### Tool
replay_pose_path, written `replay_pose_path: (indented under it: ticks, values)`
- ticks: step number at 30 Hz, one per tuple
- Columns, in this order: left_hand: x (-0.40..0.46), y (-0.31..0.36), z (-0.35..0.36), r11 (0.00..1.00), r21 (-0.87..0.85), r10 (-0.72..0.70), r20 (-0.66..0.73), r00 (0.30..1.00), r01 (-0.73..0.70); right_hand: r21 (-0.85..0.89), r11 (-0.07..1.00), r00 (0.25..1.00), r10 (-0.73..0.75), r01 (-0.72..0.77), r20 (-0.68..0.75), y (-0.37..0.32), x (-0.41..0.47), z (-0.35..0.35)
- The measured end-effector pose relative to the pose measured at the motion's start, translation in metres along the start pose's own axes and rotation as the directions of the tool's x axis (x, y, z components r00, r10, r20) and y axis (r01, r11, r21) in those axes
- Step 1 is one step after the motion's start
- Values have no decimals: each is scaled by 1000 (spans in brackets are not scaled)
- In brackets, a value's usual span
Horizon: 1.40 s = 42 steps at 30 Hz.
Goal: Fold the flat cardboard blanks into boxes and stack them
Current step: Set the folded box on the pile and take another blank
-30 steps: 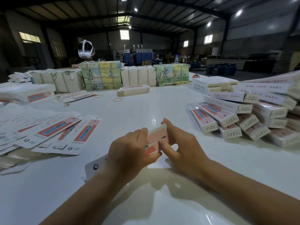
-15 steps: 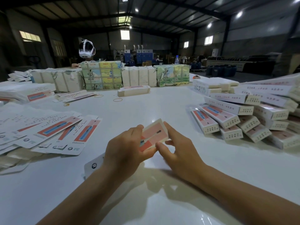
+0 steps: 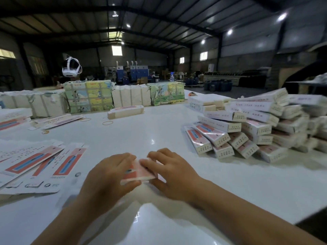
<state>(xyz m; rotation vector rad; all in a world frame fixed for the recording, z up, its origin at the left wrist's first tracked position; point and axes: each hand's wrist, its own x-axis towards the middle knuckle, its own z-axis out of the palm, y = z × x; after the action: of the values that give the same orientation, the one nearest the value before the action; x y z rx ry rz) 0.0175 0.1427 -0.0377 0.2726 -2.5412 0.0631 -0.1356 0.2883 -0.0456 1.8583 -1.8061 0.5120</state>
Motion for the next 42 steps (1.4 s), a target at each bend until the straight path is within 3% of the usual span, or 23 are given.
replay_pose_path:
  ticks: [2, 4, 7, 10, 13, 16, 19, 21, 22, 24, 26, 28, 30, 32, 35, 39, 42]
  values:
    - [2, 1, 0, 999, 42, 15, -157, 988, -8, 0, 995, 994, 103, -103, -48, 11, 0, -6]
    - [2, 0, 2, 998, 42, -28, -204, 979, 38, 58, 956, 943, 292, -286, -157, 32, 3, -21]
    - [-2, -4, 14, 989, -7, -149, -82, 985, 149, 196, 824, 758, 566, -531, -325, 80, 14, -62]
    - [-3, -13, 30, 980, -80, -176, 55, 983, 180, 159, 721, 611, 665, -674, -428, 131, 15, -104]
    - [-3, -18, 37, 958, -158, -224, 104, 969, 238, 52, 535, 470, 780, -843, -414, 172, 0, -128]
    - [-4, -18, 38, 961, -160, -206, 130, 970, 225, -133, 328, 352, 898, -935, -265, 190, -21, -131]
    - [-3, -16, 37, 961, -183, -182, 149, 972, 208, -243, 241, 286, 943, -940, -169, 190, -31, -130]
    - [-2, -17, 36, 951, -200, -204, 159, 966, 234, -286, 251, 313, 929, -925, -197, 184, -28, -133]
    - [-2, -16, 36, 949, -203, -211, 157, 965, 240, -289, 295, 368, 898, -911, -241, 179, -23, -134]
    - [-3, -17, 36, 949, -199, -218, 146, 965, 245, -250, 468, 530, 776, -847, -342, 161, -8, -134]
    - [-3, -17, 37, 953, -189, -212, 136, 968, 236, -177, 698, 699, 594, -694, -397, 132, 8, -123]
    - [-4, -17, 38, 954, -182, -216, 133, 967, 238, -91, 856, 822, 452, -509, -347, 97, 20, -100]
    - [-4, -15, 36, 949, -183, -234, 130, 963, 256, -28, 918, 901, 381, -395, -206, 64, 25, -65]
    - [-4, -12, 34, 948, -171, -246, 137, 960, 267, -28, 933, 933, 359, -359, 1, 42, 25, -25]
    - [-5, -10, 32, 945, -164, -262, 136, 956, 282, -75, 930, 905, 367, -359, 214, 27, 16, 21]
    - [1, -12, 32, 914, -216, -299, 211, 931, 343, -24, 915, 891, 398, -403, 217, 29, 9, 37]
    - [25, -45, 9, 774, -380, -432, 267, 861, 506, -24, 922, 900, 382, -385, 210, 30, 8, 39]
